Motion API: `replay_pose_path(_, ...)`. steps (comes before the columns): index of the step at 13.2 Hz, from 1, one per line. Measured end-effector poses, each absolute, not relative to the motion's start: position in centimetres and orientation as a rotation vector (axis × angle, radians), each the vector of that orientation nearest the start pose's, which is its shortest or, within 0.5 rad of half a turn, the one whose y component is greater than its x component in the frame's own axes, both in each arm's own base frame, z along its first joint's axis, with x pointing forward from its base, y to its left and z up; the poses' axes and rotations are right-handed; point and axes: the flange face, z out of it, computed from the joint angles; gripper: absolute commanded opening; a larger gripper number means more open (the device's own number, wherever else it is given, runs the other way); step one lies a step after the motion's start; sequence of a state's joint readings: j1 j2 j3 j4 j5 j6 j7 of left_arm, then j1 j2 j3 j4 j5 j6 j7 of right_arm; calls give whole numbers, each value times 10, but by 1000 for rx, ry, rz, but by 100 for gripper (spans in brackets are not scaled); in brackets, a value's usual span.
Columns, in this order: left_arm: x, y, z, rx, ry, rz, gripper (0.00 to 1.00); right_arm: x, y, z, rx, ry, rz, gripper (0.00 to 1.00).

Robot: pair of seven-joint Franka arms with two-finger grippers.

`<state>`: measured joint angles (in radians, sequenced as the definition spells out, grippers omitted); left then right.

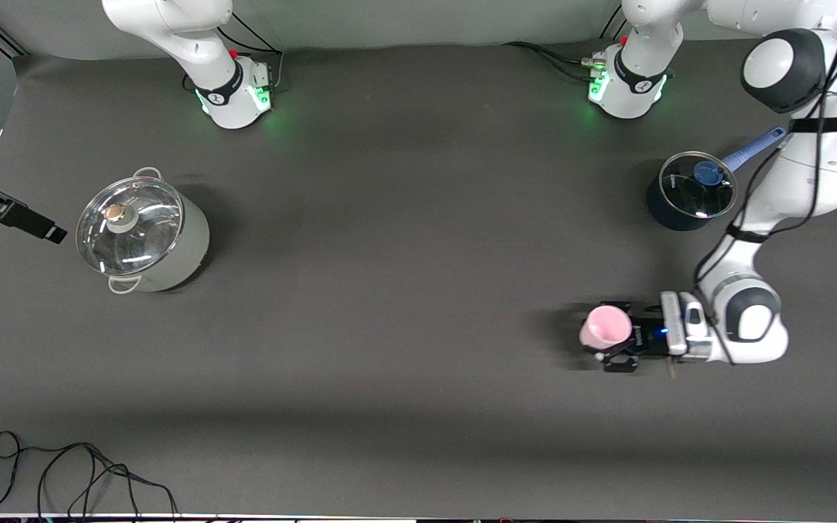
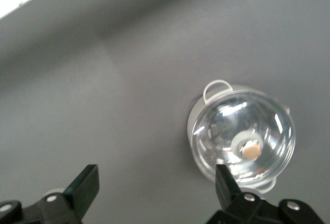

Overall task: Transfer pink cup from left to right arm
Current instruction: 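Lift the pink cup with the left gripper toward the table middle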

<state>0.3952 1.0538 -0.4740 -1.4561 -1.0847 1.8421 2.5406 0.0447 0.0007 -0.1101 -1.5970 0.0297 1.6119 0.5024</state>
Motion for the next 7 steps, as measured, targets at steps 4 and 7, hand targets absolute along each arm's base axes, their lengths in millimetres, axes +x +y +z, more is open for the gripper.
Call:
replay_pose_path(4,690,-172,151,1270,-1368,1326,0,557,-32,615,-2901,1120,-4,100)
replay_pose_path(7,690,-239,177,1413,-1314,1351,0,557,-32,615,-2897,1130,-4,100)
